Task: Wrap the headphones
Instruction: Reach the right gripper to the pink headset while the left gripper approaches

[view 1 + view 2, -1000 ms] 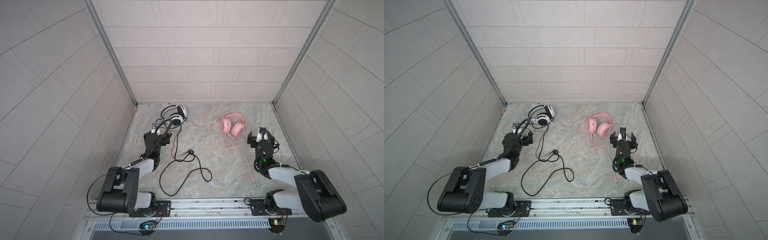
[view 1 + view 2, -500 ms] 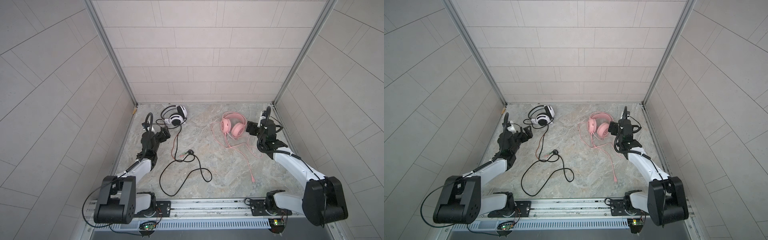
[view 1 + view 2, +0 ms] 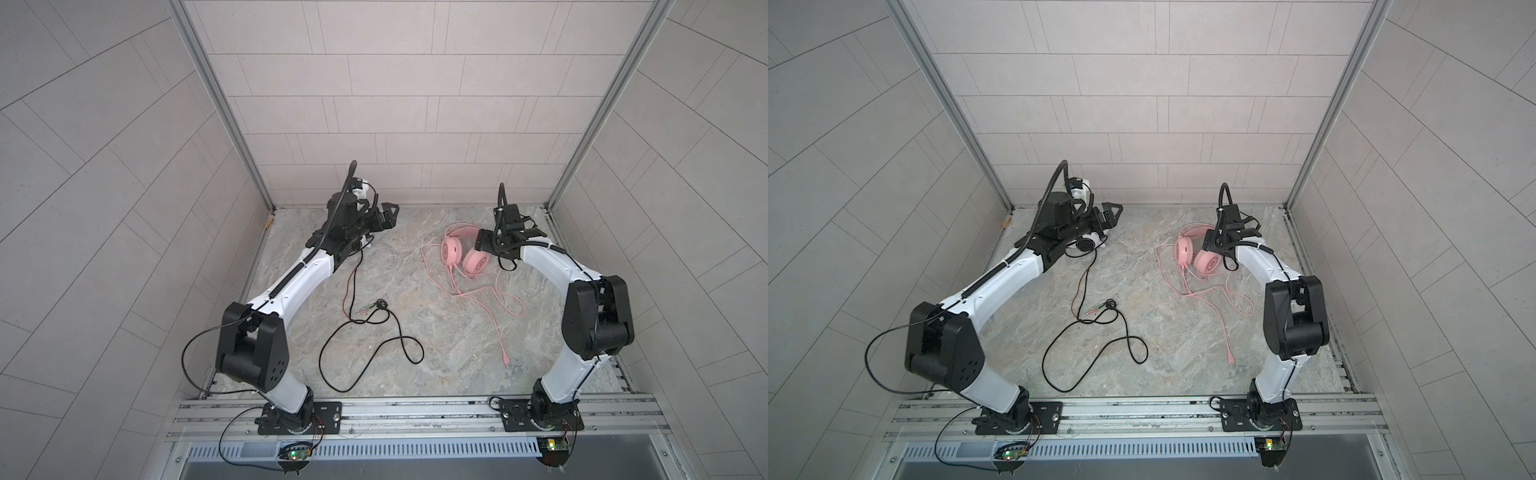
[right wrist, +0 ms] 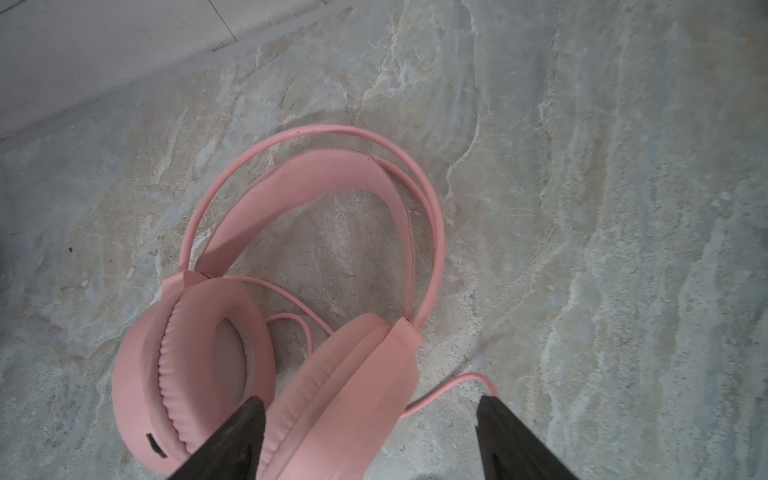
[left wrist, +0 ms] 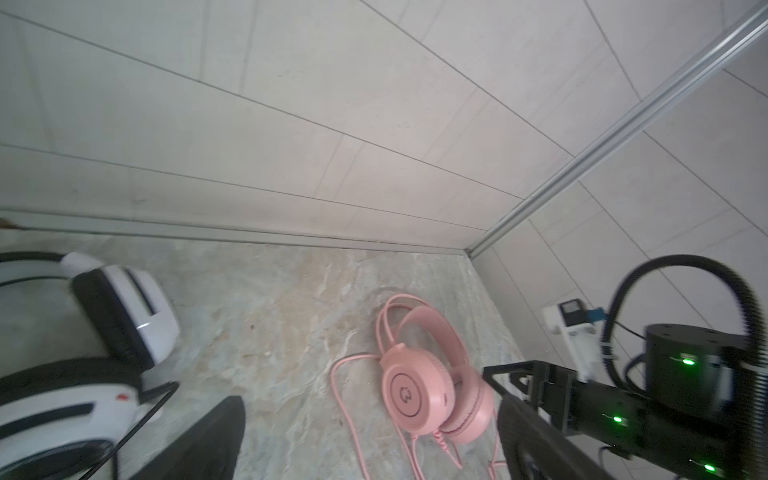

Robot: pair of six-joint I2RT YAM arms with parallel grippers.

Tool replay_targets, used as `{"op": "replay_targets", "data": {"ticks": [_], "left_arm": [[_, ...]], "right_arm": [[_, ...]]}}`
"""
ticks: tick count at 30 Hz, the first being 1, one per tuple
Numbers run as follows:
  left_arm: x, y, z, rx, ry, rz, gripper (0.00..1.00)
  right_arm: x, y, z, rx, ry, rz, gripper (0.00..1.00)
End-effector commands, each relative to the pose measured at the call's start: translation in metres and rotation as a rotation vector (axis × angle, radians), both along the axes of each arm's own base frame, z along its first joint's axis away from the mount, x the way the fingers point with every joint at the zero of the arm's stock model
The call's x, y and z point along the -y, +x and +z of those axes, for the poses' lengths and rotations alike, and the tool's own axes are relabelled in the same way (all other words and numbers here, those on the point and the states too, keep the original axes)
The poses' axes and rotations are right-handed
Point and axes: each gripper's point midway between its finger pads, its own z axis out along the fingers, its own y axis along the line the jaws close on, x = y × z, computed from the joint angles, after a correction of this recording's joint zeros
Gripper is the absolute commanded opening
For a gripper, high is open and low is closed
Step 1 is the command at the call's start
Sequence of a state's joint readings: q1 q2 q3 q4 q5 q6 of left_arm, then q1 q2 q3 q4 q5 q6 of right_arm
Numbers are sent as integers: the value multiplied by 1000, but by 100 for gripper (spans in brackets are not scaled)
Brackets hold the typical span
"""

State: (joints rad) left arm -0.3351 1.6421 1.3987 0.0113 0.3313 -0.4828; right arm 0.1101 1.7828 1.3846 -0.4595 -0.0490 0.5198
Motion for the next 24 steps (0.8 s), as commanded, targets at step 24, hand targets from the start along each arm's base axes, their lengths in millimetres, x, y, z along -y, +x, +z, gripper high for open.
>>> {"op": "replay_targets", "data": {"ticks": [24], "left_arm": [[36,-21,-87,-249,-7,-138,100]], "right_arm": [[-34,-10,-53,-159,57,-54,99]]}}
